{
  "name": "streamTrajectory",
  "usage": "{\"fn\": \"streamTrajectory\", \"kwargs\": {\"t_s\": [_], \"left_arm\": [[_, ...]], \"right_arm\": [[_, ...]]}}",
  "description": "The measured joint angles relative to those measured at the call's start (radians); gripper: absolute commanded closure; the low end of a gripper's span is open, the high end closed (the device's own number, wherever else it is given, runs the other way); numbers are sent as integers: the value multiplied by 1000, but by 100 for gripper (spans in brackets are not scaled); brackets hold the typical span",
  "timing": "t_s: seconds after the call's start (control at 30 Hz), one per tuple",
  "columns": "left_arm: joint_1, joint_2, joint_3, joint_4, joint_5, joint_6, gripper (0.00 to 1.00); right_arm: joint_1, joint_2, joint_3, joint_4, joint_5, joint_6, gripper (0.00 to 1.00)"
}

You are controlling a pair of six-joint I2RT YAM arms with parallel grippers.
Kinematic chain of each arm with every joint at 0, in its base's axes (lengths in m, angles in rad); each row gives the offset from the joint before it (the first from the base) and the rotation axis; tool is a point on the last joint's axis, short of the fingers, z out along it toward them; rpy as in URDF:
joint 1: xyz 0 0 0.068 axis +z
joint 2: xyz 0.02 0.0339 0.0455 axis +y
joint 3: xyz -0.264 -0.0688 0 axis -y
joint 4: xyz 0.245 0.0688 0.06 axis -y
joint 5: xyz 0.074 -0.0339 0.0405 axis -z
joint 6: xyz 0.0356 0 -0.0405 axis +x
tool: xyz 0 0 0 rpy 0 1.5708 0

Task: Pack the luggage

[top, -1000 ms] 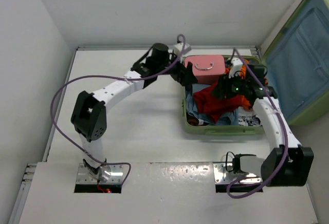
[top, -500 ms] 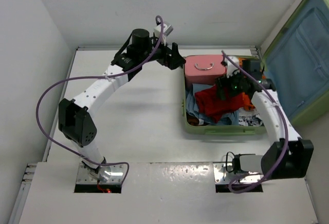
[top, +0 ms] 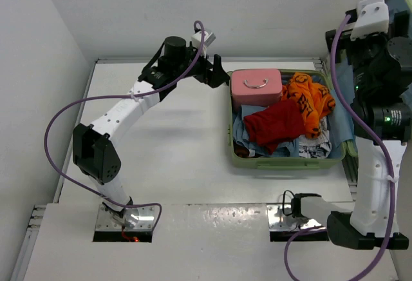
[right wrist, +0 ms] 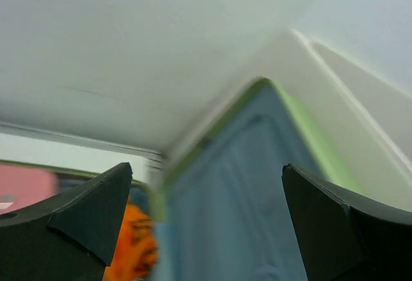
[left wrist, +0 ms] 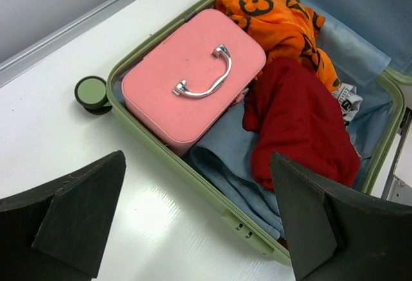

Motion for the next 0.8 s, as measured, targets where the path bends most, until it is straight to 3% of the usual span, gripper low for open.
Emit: {"fn": "streamTrajectory", "kwargs": {"t_s": [0.3, 0.4, 0.63, 0.73, 0.8], "left_arm": [[-7, 0, 1, 0, -2, 3, 1], [-7, 0, 1, 0, -2, 3, 1], [-7, 0, 1, 0, -10, 3, 1], [-7, 0, 1, 0, -13, 6, 1], [-6, 0, 1, 0, -14, 7, 1]], "right_arm": [[-334, 107, 29, -7, 100, -163, 1], [-432, 141, 48, -16, 72, -195, 9], [-530, 192, 49, -11, 35, -268, 33], [-541, 229, 63, -11, 20, -304, 49], [-548, 249, 85, -7, 13, -325, 78]]}}
